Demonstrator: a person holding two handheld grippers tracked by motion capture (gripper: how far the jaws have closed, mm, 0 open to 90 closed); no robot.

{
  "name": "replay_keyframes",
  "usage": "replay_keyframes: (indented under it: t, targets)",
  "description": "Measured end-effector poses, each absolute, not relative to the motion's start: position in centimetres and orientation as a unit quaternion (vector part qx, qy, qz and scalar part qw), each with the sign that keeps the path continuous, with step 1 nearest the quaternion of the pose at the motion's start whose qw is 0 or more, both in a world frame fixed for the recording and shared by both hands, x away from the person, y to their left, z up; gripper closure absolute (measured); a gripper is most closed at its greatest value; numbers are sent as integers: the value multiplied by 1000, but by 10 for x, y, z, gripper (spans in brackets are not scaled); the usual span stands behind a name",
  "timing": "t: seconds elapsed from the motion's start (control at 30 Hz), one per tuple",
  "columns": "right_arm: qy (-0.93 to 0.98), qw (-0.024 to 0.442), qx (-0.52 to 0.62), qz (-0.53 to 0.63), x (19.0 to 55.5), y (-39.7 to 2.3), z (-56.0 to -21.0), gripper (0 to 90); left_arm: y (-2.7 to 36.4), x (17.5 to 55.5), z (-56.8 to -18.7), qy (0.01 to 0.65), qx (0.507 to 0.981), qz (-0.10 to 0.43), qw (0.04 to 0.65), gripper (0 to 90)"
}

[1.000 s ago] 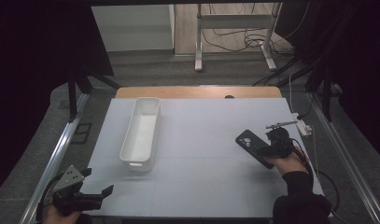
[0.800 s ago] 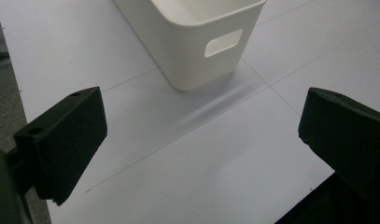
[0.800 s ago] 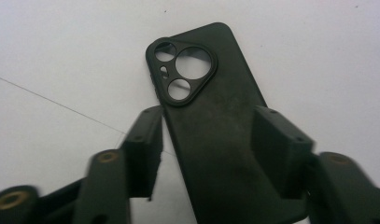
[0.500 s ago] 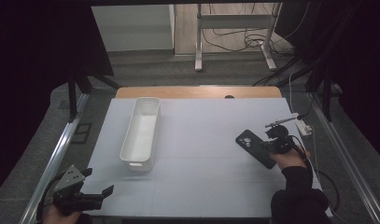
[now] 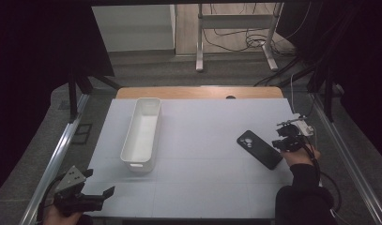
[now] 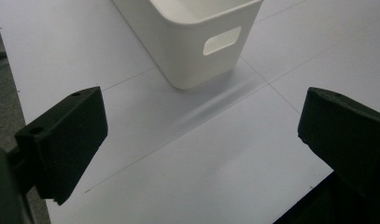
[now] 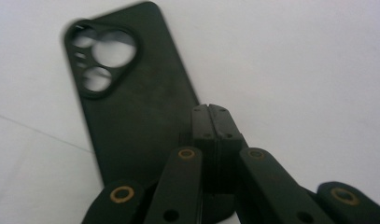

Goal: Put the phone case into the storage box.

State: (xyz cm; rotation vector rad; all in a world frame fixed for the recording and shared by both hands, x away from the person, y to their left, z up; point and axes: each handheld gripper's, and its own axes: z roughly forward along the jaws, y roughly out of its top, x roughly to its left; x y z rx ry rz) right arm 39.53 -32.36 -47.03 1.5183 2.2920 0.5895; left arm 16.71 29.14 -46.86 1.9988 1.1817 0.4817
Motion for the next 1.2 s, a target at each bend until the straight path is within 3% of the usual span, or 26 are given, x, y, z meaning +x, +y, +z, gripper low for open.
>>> replay_keyframes:
  t: [0.53, 1.2]
  targets:
    - [798, 152, 554, 183, 398, -345, -491, 899, 290, 167, -469, 455, 787, 191, 370, 28]
    - [811, 119, 538, 195, 376, -337, -494, 899, 289, 166, -468, 453, 788, 192, 370, 28]
